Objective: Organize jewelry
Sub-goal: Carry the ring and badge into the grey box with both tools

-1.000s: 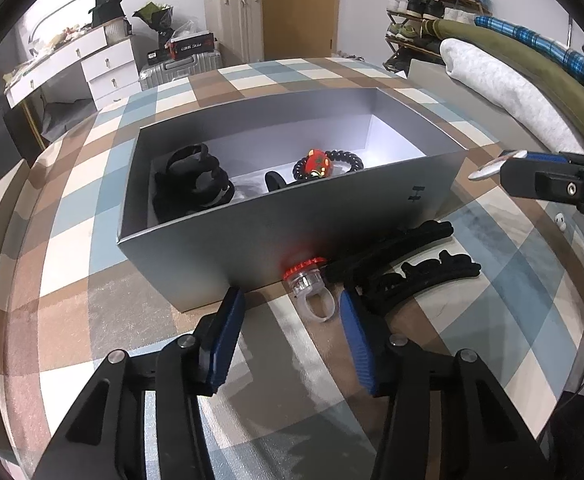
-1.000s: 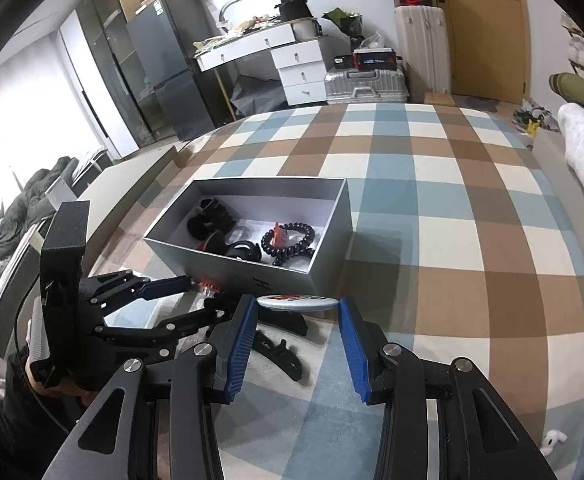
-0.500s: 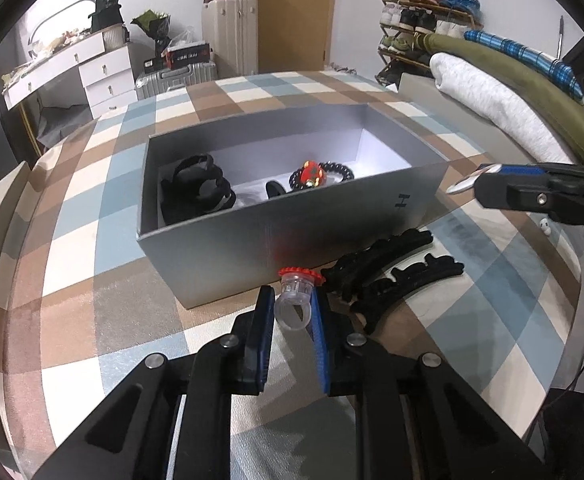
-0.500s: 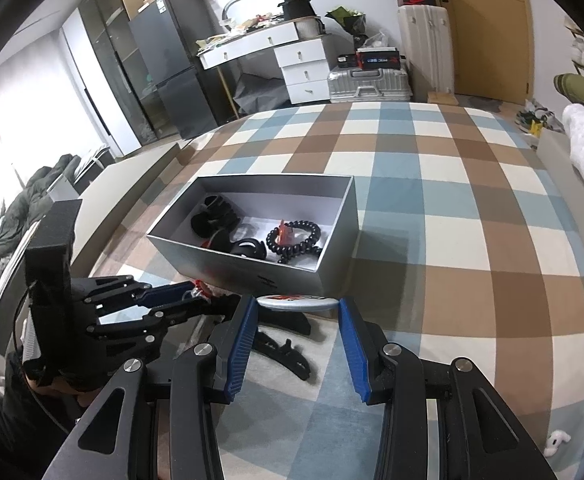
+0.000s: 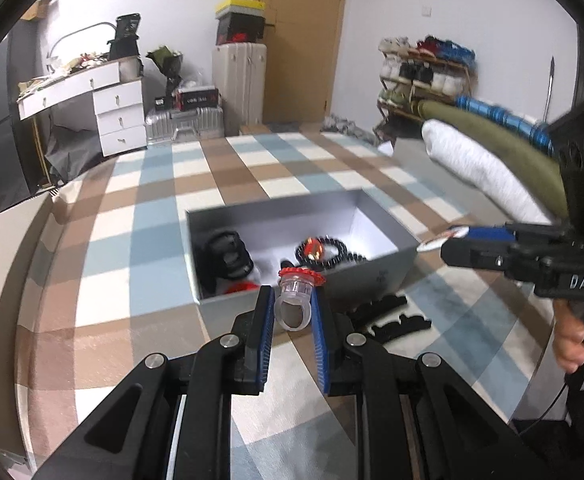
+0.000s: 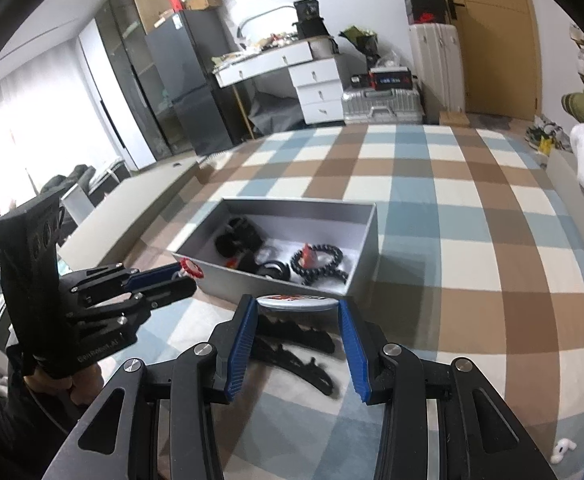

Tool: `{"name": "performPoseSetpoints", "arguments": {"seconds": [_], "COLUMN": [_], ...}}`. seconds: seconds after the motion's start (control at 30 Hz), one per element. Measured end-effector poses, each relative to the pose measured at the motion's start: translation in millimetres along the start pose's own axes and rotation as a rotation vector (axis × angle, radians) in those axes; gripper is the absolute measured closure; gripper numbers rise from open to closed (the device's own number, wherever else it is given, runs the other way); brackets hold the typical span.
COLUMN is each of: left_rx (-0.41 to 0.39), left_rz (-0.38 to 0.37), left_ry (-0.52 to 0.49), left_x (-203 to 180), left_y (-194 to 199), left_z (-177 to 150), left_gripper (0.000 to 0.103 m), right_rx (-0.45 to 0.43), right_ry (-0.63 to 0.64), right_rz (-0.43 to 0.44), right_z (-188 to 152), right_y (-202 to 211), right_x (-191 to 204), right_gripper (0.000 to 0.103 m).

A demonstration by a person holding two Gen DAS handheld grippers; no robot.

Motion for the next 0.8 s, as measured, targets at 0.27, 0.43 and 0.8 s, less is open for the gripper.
{"name": "performPoseSetpoints", "arguments": {"seconds": [0.27, 0.43, 0.8], "left_rx": [-0.037, -0.046, -0.036], "left_rz": [0.015, 0.016, 0.033], "left_ry": [0.032, 0.041, 0.041], "left_x": [10.6, 14.0, 21.0], "left_y": [2.2, -4.0, -18.5], "left_z": [12.4, 22.9, 30.7], "left_gripper": [0.090, 0.090, 0.090], "right_rx": [-0.026, -0.035, -0.024], "right_ry": [-0.016, -0.037, -0.046], "right_rz": [0.017, 0.029, 0.046], "right_z": [10.9, 21.3, 35.2], "right_y": [-3.5, -7.2, -21.2], "right_x": [1.3, -3.4, -4.6], "right_gripper": [0.062, 0.062, 0.062]}}
Point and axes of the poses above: each gripper's, at about its wrist camera, not at the fingertips, and y roughly against the way its jaws point, x to its left, z to its top, the point moved 5 cm from there along -y, roughly the way its jaws point, and after that the axes turned 4 degrees about z, right-handed, at the moved point
